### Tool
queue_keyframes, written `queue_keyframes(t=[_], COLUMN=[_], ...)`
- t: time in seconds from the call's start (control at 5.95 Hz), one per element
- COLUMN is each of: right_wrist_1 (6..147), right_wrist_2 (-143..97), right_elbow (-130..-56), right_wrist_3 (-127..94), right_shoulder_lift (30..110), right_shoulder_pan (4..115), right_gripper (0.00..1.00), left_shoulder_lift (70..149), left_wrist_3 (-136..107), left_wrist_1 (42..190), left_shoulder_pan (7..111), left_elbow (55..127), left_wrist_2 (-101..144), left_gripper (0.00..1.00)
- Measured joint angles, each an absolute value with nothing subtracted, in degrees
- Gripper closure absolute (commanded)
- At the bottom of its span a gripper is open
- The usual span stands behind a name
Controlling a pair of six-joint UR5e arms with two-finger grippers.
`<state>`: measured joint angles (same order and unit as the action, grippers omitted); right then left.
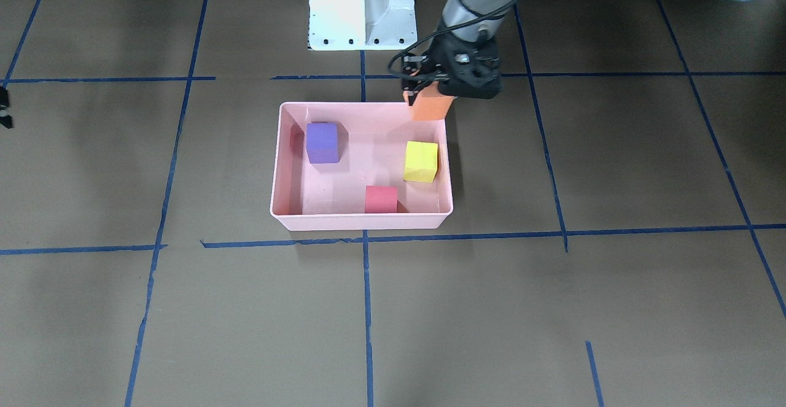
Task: Place blocks into pink bin with both arms
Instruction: 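Carry the orange cube with the left gripper into the bin and release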
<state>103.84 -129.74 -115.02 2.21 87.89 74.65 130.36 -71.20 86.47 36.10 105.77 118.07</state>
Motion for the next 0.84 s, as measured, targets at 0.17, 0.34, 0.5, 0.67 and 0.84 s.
queue_keyframes(t=[0.17, 0.34, 0.5, 0.67, 0.84], right_wrist_1=[103.8, 103.7, 103.6, 103.7, 103.7], right_wrist_2=[-129.9, -130.0, -130.0, -130.0, -130.0], right_elbow=[-115.0, -115.0, -115.1, -115.1, -115.0], right_wrist_3=[6.6, 9.0, 11.3, 13.1, 13.8], right_shoulder_lift=[90.6, 92.7, 94.5, 96.1, 97.4], right_shoulder_pan=[77.4, 79.2, 81.2, 83.2, 84.6], right_gripper=[0.00, 0.00, 0.00, 0.00, 0.00], left_shoulder_lift=[134.4, 136.4, 136.2, 133.9, 129.9], left_wrist_3=[-71.4, -71.1, -68.4, -63.9, -57.2], left_wrist_1=[86.6, 86.7, 86.5, 86.2, 85.0], left_shoulder_pan=[35.2, 34.6, 34.7, 35.6, 38.4], left_elbow=[101.4, 99.2, 99.4, 101.4, 104.1], left_wrist_2=[117.0, 116.2, 116.7, 118.1, 120.2], left_gripper=[0.00, 0.00, 0.00, 0.00, 0.00])
